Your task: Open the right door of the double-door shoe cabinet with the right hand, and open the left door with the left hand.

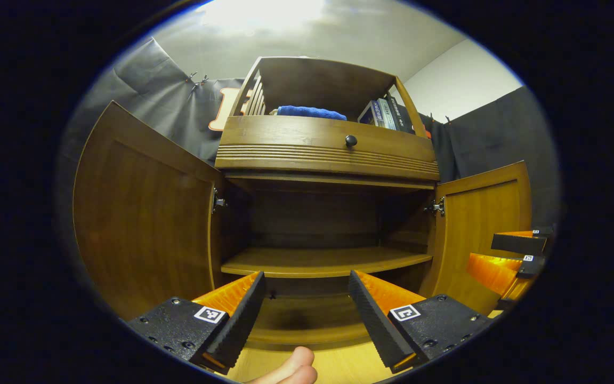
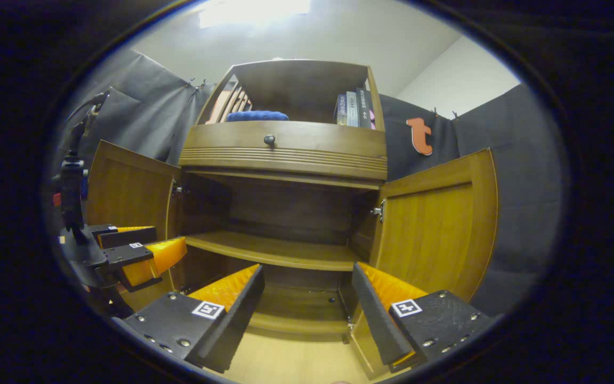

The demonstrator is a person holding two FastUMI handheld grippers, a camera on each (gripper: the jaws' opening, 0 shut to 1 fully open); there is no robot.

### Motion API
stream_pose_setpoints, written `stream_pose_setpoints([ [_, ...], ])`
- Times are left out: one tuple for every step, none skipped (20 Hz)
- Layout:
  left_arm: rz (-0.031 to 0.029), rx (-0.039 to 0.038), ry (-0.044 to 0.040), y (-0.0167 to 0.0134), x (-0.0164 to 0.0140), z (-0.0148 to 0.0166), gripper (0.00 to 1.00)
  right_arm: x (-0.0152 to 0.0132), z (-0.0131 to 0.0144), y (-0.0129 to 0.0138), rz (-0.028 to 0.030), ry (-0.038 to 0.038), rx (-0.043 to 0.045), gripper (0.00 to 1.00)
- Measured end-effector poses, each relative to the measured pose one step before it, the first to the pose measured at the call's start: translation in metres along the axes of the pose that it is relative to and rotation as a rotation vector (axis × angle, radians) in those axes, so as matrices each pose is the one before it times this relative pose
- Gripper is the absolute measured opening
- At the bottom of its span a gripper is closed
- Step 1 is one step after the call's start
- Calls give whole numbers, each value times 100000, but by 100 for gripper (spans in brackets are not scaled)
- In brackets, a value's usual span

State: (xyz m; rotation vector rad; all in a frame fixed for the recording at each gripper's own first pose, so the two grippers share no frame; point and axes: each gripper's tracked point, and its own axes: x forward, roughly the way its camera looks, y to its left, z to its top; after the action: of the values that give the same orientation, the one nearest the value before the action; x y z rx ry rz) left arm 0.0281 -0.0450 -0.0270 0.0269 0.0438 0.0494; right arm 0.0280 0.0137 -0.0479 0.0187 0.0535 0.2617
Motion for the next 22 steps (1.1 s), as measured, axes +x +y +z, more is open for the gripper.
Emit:
stream_pose_setpoints([
  [-248,-302,-597,108,-107,175,96,99,-376,217,-97,-131,2699,98],
  [-1055,3,-764,-181,-147,198,96,128,-233,50,-328,-222,2337,98],
  [-611,269,-116,-74,-156,21,96,195,-225,-34,-341,-202,1835,99],
  [-722,585,-317,-108,-133,79,96,296,-277,-200,-1241,439,1230,98],
  [-742,616,-428,-135,-51,93,96,149,-396,-270,-1254,897,540,98],
  [101,75,-293,77,-105,155,96,24,-408,166,-209,886,-44,97],
  [31,-66,-237,74,-149,39,97,-162,-319,346,350,755,-421,98],
  [-376,-273,-223,-96,-100,116,96,-112,-264,315,1226,638,-620,98],
  [-971,-161,119,-216,-49,-39,96,-267,-446,523,1687,1254,-641,98],
  [-992,-228,-57,-65,-93,16,96,-339,-501,428,1236,1669,-819,98],
  [-204,-466,407,92,58,-118,96,-394,-445,520,297,583,-459,98],
  [256,-63,363,39,-34,-49,96,-325,-125,384,-366,-43,-966,98],
  [425,-139,208,59,-655,414,96,-424,-139,457,-14,-266,-1309,98],
  [-110,307,-642,-139,-89,294,96,-435,174,570,444,-945,-758,99],
  [-323,646,-625,-270,-336,103,97,-591,101,580,958,-902,-356,98],
  [-316,751,-95,-179,-215,47,96,-602,366,265,216,-1645,666,98],
  [-686,978,-187,-313,-262,-31,97,-735,393,-214,-905,-1487,1239,98],
  [-698,78,67,-258,-219,51,96,-654,230,-508,-2067,-1069,1708,98],
  [-743,-676,-269,-238,-218,107,96,-551,552,-848,-2313,-1101,1226,98],
  [-873,-810,-295,-318,-157,169,96,-466,341,-463,-1926,-987,529,98],
  [-588,-662,-27,-170,-294,59,96,-436,72,-317,-1349,-50,23,98],
  [6,-377,-498,65,-243,205,96,-390,-115,-246,-1019,553,-110,99],
])
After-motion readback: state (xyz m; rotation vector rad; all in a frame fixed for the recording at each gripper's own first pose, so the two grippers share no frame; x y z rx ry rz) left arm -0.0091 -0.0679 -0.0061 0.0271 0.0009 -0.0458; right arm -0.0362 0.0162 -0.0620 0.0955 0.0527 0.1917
